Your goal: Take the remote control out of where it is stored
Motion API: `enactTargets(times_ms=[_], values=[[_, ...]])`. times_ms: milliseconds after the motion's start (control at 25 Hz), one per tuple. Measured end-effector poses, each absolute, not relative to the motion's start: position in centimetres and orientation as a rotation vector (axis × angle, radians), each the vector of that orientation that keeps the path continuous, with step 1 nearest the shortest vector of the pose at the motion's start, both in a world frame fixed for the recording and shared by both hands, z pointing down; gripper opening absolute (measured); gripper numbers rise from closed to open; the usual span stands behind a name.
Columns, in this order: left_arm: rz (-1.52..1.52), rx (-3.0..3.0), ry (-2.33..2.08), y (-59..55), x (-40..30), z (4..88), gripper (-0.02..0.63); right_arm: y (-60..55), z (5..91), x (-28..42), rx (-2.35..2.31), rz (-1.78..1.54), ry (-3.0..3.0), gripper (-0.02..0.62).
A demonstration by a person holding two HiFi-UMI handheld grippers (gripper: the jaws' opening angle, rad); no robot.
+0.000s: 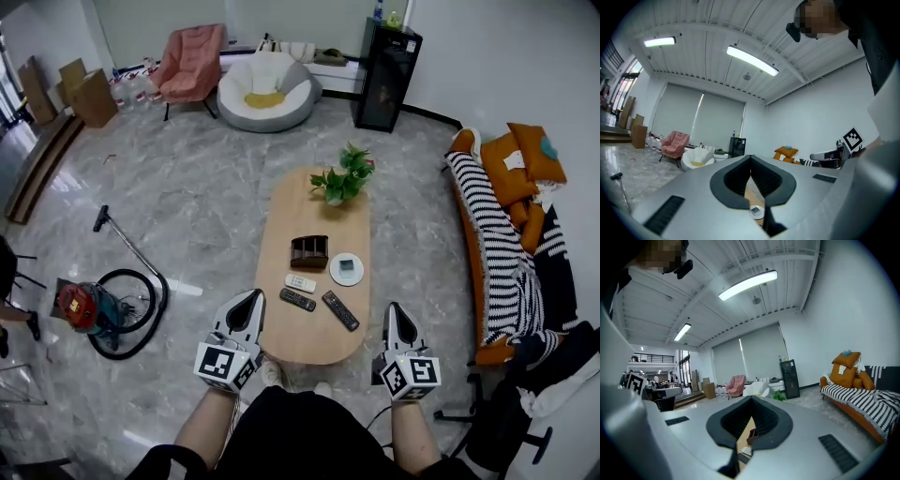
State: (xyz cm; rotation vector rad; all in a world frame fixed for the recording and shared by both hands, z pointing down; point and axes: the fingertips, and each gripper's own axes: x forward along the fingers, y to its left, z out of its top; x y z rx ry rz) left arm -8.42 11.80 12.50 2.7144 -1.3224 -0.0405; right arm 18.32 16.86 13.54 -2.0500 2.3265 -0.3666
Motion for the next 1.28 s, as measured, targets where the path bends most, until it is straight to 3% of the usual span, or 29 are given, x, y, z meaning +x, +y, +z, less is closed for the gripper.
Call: enactTargets(times_ms=[1280], values=[[-0.117, 2.657, -1.313, 10.6, -9.9, 12.4, 0.006, 16.1, 12.6, 18.1, -2.020, -0.398, 2.339, 0.006]])
